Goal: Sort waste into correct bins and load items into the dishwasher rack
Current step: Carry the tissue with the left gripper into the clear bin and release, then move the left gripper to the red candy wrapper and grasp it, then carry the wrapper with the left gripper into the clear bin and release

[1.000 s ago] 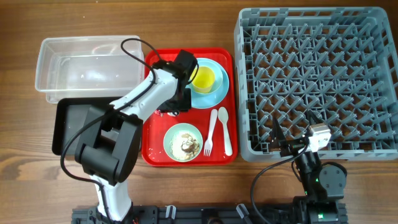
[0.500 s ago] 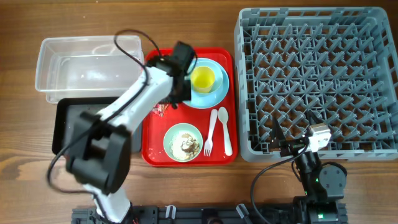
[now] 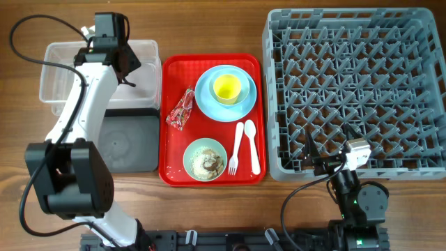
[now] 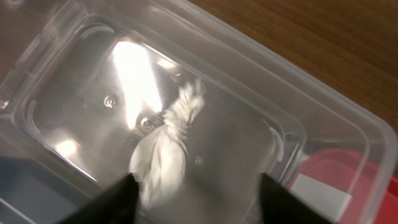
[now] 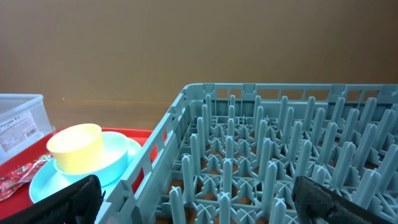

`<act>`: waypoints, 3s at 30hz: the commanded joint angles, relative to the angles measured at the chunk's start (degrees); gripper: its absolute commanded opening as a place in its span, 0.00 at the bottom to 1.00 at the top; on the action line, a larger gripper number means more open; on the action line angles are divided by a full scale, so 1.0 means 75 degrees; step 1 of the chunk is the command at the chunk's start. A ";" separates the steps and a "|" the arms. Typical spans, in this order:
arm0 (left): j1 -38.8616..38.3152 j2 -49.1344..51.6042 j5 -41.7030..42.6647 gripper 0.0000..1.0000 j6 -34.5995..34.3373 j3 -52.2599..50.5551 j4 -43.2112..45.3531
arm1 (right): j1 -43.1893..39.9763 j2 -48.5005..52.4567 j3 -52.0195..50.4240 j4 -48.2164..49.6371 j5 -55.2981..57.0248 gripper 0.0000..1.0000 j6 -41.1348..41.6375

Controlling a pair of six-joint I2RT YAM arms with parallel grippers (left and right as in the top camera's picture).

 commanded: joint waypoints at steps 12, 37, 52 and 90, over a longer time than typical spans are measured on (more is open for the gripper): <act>-0.0909 -0.1559 0.3526 0.83 0.0673 -0.0242 -0.2707 | -0.0023 -0.0041 -0.0006 0.0044 -0.0076 1.00 0.0102; -0.2535 -0.1096 0.1923 0.58 0.1105 -0.1008 -0.2632 | -0.0023 -0.0035 -0.0006 0.0044 -0.0076 1.00 0.0102; -0.2535 -0.1049 0.1920 0.55 0.2358 -0.2981 0.1183 | -0.0023 -0.0035 -0.0006 0.0044 -0.0076 1.00 0.0099; -0.2532 0.0064 0.1982 0.04 0.2871 -0.3392 0.2340 | -0.0023 -0.0035 -0.0006 0.0044 -0.0076 1.00 0.0099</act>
